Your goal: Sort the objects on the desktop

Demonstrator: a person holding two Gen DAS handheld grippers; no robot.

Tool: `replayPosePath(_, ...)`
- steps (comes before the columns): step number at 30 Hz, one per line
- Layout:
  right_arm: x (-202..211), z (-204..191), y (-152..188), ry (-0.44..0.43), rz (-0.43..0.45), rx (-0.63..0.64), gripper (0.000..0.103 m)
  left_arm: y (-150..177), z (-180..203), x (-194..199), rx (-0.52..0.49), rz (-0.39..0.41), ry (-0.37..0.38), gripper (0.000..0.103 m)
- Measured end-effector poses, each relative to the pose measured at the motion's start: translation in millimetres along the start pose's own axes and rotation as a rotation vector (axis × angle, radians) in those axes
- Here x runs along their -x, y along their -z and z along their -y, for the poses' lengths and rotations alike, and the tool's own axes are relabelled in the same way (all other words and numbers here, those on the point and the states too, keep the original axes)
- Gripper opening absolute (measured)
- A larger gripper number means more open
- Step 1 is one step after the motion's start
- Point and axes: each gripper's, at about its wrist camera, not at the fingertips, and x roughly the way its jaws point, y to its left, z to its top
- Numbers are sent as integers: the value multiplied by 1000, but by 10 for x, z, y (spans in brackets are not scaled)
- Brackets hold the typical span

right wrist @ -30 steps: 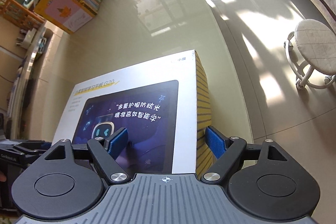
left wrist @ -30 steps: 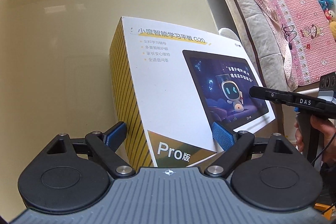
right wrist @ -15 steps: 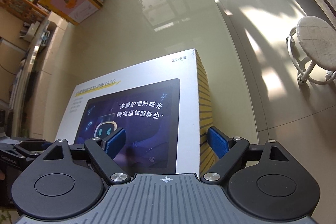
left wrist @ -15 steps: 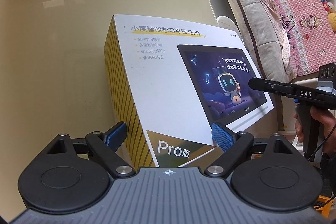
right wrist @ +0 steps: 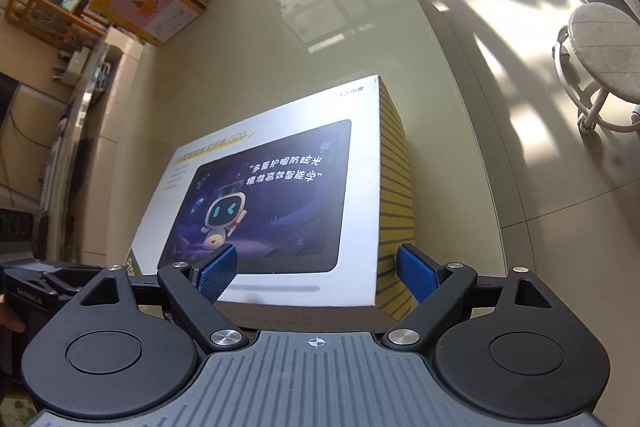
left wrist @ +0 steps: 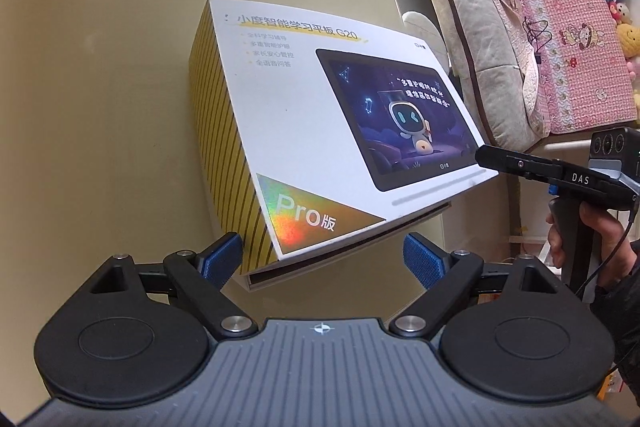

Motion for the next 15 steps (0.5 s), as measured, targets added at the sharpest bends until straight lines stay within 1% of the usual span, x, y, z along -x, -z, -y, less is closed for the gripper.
replayPosePath(2,-48,137,-101,-44,-8,-71,88,-59,-194,1,89,-12,69,103)
replayPosePath(4,-141,281,-208,-90,-40,-140,92,-129,-406,-25,184,-25,143,103)
replayPosePath(6,-253,383,-318,-112,-70,-175,94,-222,-619,-78,270,-34,209,103)
replayPosePath(7,-312,415,-360,-119,-90,-182,95,-268,-696,-122,302,-45,227,103)
replayPosePath(8,-370,439,-397,-112,-105,-181,94,-316,-729,-184,309,-66,222,103)
replayPosePath(11,-526,454,-447,-90,-151,-159,94,-461,-819,-375,327,-129,206,103)
replayPosePath(13,-605,442,-463,-84,-173,-137,98,-521,-817,-473,321,-151,216,103)
replayPosePath(14,-614,426,-469,-78,-169,-123,102,-555,-814,-497,316,-161,220,103)
replayPosePath(15,-614,414,-477,-74,-166,-114,101,-575,-801,-499,309,-159,219,103)
